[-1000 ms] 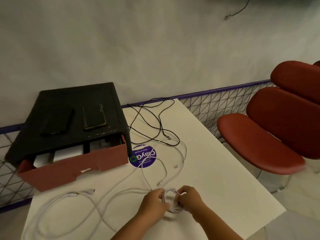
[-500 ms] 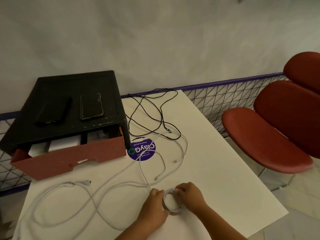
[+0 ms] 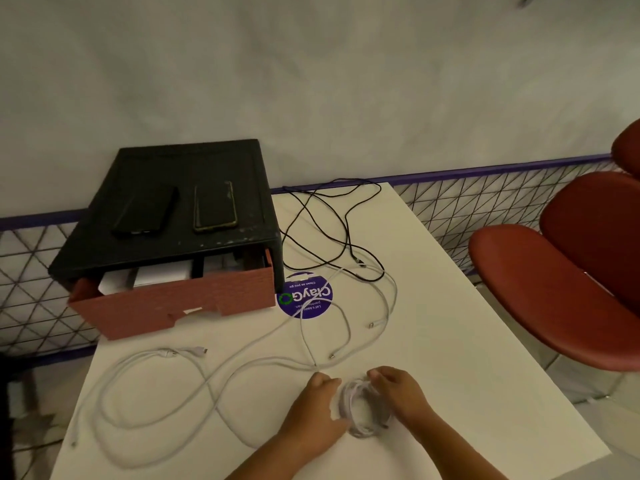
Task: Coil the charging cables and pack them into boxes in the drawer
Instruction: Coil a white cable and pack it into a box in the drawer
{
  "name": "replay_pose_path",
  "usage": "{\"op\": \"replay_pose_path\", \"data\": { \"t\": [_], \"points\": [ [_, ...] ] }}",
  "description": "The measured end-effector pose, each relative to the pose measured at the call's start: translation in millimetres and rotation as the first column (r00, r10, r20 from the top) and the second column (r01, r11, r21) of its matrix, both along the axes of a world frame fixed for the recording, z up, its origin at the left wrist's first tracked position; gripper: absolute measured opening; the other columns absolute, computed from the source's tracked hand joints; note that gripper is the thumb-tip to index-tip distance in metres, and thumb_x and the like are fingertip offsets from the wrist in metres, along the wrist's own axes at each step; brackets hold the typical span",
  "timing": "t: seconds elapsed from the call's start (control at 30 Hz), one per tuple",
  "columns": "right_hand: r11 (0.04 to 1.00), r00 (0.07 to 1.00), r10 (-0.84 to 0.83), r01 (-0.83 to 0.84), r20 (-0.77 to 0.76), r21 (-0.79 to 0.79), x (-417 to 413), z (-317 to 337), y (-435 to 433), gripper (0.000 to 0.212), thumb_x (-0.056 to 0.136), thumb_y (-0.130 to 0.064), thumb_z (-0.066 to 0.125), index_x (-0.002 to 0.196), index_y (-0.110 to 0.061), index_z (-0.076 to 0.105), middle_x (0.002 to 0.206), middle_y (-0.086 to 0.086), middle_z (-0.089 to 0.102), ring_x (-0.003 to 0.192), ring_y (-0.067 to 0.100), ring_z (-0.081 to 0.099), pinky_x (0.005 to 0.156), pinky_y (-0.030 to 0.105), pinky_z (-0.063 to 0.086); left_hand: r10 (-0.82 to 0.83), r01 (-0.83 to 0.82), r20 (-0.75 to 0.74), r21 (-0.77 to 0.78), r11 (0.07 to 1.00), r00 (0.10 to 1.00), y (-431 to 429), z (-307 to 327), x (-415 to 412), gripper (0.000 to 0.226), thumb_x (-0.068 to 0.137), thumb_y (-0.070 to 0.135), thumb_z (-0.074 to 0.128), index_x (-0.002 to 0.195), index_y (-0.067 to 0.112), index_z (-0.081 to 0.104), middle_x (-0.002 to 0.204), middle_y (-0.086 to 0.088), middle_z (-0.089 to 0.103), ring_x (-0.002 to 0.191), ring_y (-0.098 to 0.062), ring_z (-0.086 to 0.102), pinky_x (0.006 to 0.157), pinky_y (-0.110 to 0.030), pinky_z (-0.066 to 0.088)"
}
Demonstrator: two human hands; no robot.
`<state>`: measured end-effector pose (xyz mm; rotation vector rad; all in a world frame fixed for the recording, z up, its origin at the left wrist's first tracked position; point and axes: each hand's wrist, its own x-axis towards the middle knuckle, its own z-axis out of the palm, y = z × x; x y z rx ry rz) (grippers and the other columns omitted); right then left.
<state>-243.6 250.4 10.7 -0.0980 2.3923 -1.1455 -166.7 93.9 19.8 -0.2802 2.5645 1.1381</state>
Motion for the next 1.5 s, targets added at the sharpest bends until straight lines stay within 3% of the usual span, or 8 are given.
{"op": "replay_pose_path", "data": {
  "t": [0.13,0.43,0.6,0.7,1.0,1.23,1.37,1.5],
  "points": [
    [0.992,0.996,0.061,-0.052,-0.073,0.116,6.7,2.9,-7.6,0.024,0.095,-0.025,0.047,0.087,-0.016,0.068,0.083,-0.004,0.063,0.080,0.011,0.055,0.064,0.009,0.036,-0.070,0.070,-0.020,0.002,0.998,0.997,5.4,-0.5,3.4,0.052,0.078,0.033,0.067,0.127,0.026,0.050,0.120,0.008,0.041,0.088,-0.007,0.048,0.082,-0.011,0.037],
    [0.975,0.993,0.096,-0.081,-0.065,0.208,12.5,0.3,-18.8,0.035,0.098,-0.030,0.041,0.065,-0.021,0.051,0.067,-0.008,0.051,0.063,0.003,0.044,0.057,0.013,0.033,0.167,-0.182,0.146,0.095,0.979,0.975,16.9,-7.7,-3.3,0.058,0.088,0.022,0.059,0.140,0.023,0.034,0.137,0.002,0.045,0.122,-0.014,0.047,0.102,-0.021,0.037],
    [0.990,1.000,-0.013,0.015,-0.010,0.140,15.3,-3.4,-23.8,0.037,0.099,-0.026,0.040,0.063,-0.020,0.045,0.063,-0.006,0.047,0.068,0.013,0.044,0.055,0.017,0.030,0.234,-0.296,0.292,0.190,0.936,0.927,13.0,-1.9,-12.1,0.017,0.085,0.010,0.056,0.081,0.026,0.060,0.097,-0.002,0.067,0.092,-0.019,0.063,0.082,-0.025,0.049],
    [0.992,0.993,-0.121,0.121,0.004,0.032,14.7,1.0,-25.9,0.035,0.099,-0.023,0.040,0.066,-0.016,0.048,0.065,-0.002,0.050,0.070,0.016,0.046,0.061,0.027,0.032,0.262,-0.421,0.394,0.400,0.814,0.881,9.1,2.4,-16.4,0.018,0.091,0.013,0.051,0.082,0.017,0.066,0.086,-0.008,0.067,0.081,-0.024,0.062,0.079,-0.038,0.053],
    [0.799,0.876,-0.476,0.465,0.071,-0.381,-4.4,63.6,-53.7,0.038,0.100,-0.025,0.032,0.070,-0.009,0.048,0.063,0.006,0.044,0.057,0.017,0.042,0.053,0.028,0.036,0.349,-0.608,0.527,0.774,0.180,0.774,4.5,72.8,-33.4,0.026,0.097,0.023,0.045,0.086,0.007,0.063,0.064,-0.006,0.057,0.066,-0.016,0.053,0.055,-0.025,0.047],
    [0.427,0.718,-0.574,0.673,0.394,-0.604,-8.9,106.9,-66.8,0.030,0.098,-0.021,0.033,0.075,-0.007,0.045,0.062,0.007,0.037,0.050,0.017,0.038,0.042,0.025,0.042,0.527,-0.508,0.321,0.823,0.257,0.787,10.8,104.8,-35.8,0.027,0.100,0.018,0.039,0.092,0.004,0.061,0.060,-0.003,0.061,0.069,-0.016,0.057,0.072,-0.028,0.043],
    [0.682,0.828,-0.558,0.424,-0.049,-0.596,-5.2,121.9,-74.3,0.031,0.099,-0.023,0.036,0.074,-0.008,0.049,0.067,0.005,0.048,0.064,0.019,0.046,0.060,0.030,0.041,0.679,-0.492,0.227,0.841,0.225,0.698,0.1,129.0,-41.7,0.030,0.098,0.020,0.039,0.077,0.006,0.055,0.043,0.004,0.042,0.058,-0.015,0.045,0.064,-0.029,0.036],
    [0.807,0.800,-0.473,0.224,-0.370,-0.546,-8.6,147.8,-71.4,0.031,0.099,-0.022,0.039,0.070,-0.018,0.048,0.063,0.000,0.050,0.061,0.016,0.046,0.054,0.019,0.038,0.652,-0.444,-0.116,0.643,0.624,0.749,-18.5,151.1,-34.5,0.030,0.100,0.025,0.035,0.083,0.015,0.058,0.061,0.004,0.050,0.061,-0.012,0.056,0.064,-0.026,0.043]
  ]
}}
